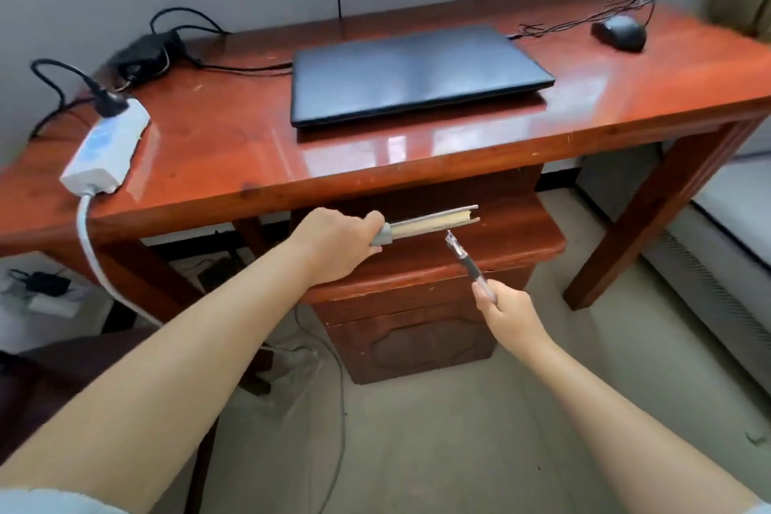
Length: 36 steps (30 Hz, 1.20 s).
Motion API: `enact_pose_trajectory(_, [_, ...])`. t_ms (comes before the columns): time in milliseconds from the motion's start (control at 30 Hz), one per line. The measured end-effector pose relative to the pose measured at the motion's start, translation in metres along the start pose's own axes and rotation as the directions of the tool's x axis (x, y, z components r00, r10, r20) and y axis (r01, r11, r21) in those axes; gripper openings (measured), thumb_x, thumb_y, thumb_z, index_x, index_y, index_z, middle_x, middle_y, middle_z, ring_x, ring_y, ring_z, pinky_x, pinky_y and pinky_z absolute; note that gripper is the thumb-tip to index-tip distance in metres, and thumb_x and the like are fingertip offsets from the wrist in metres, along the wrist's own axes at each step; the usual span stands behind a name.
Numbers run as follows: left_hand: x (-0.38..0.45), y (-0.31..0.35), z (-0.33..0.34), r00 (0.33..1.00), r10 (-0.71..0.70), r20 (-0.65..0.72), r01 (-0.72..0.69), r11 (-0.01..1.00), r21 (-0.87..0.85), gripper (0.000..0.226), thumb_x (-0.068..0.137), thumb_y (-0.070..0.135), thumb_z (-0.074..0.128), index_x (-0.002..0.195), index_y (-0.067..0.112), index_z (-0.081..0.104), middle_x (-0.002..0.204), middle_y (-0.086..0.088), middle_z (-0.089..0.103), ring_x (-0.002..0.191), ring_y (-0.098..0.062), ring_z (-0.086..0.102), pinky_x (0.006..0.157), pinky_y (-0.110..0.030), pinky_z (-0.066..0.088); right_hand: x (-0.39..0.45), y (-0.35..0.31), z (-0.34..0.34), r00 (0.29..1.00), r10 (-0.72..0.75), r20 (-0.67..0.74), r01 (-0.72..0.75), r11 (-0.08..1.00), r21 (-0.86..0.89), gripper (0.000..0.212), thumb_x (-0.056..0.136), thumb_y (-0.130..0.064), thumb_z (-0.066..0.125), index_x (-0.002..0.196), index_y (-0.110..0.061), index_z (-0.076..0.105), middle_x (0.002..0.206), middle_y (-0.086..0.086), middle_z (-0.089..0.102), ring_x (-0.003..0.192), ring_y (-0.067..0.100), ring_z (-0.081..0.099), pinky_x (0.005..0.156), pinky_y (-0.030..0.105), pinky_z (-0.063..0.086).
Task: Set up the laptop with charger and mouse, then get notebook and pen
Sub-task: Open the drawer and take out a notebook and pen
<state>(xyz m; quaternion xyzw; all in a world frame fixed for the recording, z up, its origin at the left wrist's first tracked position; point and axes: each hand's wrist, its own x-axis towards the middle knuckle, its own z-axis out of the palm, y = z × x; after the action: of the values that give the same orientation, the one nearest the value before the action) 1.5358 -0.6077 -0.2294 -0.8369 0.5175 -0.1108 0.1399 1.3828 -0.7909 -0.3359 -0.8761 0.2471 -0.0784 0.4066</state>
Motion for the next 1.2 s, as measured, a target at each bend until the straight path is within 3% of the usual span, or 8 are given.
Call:
enact_pose_trajectory(67, [-0.019,-0.006,-0.021,0.993,-0.053,0.110,0.062,0.994,-0.087,0.030,0.094,0.038,0.042,0.103,0.010,0.046,0.075,-0.005,0.068,0.059,-0.028,0.063,0.041,-0.024,0.024,-0.010,-0.033,-0.021,0.996,0.082,0.018,-0.082,0.997,-0.001,0.046,0.093,-0.027,0.047,0.052,-0.014,0.029,0.053,0.002,0.038,0.059,0.023,0.038,0.048,0.022,0.027])
enact_pose_trajectory(200, [-0.061,-0.033,-0.069,0.929,-0.212,0.303,0.301,0.910,-0.285,0.032,0.094,0.038,0.042,0.105,0.008,0.045,0.094,-0.012,0.068,0.081,-0.033,0.064,0.056,-0.030,0.036,-0.025,-0.116,-0.049,0.989,0.115,0.092,-0.120,0.991,0.060,0.047,0.090,-0.036,0.050,0.054,-0.016,0.029,0.056,0.001,0.041,0.056,0.018,0.039,0.059,0.030,0.029])
enact_pose_trajectory(300, [-0.093,-0.060,-0.112,0.885,-0.305,0.352,0.415,0.859,-0.300,0.033,0.094,0.037,0.043,0.104,0.006,0.046,0.099,-0.016,0.067,0.089,-0.035,0.063,0.063,-0.034,0.042,-0.027,-0.177,-0.062,0.969,0.096,0.229,-0.108,0.993,0.041,0.042,0.096,-0.034,0.038,0.057,-0.018,0.028,0.056,-0.002,0.037,0.049,0.014,0.033,0.047,0.028,0.026])
enact_pose_trajectory(500, [-0.120,-0.128,-0.196,0.808,-0.522,0.274,0.586,0.761,-0.277,0.032,0.092,0.035,0.046,0.096,0.003,0.049,0.100,-0.021,0.064,0.090,-0.038,0.060,0.063,-0.034,0.039,-0.017,-0.274,-0.063,0.949,0.065,0.307,-0.112,0.984,0.141,0.024,0.097,-0.020,0.030,0.083,-0.008,0.045,0.057,0.001,0.037,0.040,0.017,0.034,0.032,0.022,0.033])
enact_pose_trajectory(633, [-0.105,-0.161,-0.217,0.766,-0.618,0.175,0.642,0.749,-0.164,0.038,0.093,0.033,0.044,0.113,0.000,0.046,0.102,-0.020,0.065,0.093,-0.039,0.060,0.061,-0.033,0.033,0.004,-0.311,-0.061,0.959,0.063,0.276,-0.133,0.961,0.241,0.025,0.096,-0.024,0.029,0.084,-0.010,0.046,0.058,0.001,0.038,0.037,0.016,0.036,0.039,0.026,0.034])
enact_pose_trajectory(767, [-0.068,-0.192,-0.209,0.706,-0.696,0.132,0.708,0.691,-0.146,0.032,0.092,0.029,0.047,0.106,-0.001,0.049,0.108,-0.021,0.064,0.098,-0.038,0.061,0.068,-0.036,0.044,0.045,-0.325,-0.061,0.965,0.055,0.257,-0.123,0.958,0.258,0.027,0.095,-0.021,0.034,0.069,-0.017,0.042,0.054,0.000,0.038,0.022,0.005,0.034,0.031,0.017,0.034])
enact_pose_trajectory(967, [0.007,-0.226,-0.160,0.646,-0.733,0.211,0.762,0.635,-0.129,0.028,0.090,0.016,0.049,0.112,-0.001,0.047,0.116,-0.019,0.056,0.102,-0.037,0.061,0.081,-0.039,0.050,0.128,-0.322,-0.052,0.956,0.124,0.267,-0.191,0.951,0.243,0.026,0.090,-0.015,0.039,0.064,-0.013,0.039,0.051,0.005,0.045,0.039,0.022,0.040,0.046,0.031,0.036])
enact_pose_trajectory(1200, [0.066,-0.225,-0.091,0.640,-0.691,0.335,0.752,0.653,-0.091,0.026,0.086,0.005,0.049,0.112,0.001,0.044,0.115,-0.016,0.053,0.092,-0.031,0.064,0.077,-0.037,0.053,0.202,-0.299,-0.039,0.932,0.181,0.314,-0.264,0.933,0.245,0.026,0.090,-0.014,0.038,0.064,-0.014,0.037,0.024,-0.003,0.050,0.037,0.018,0.039,0.039,0.021,0.031])
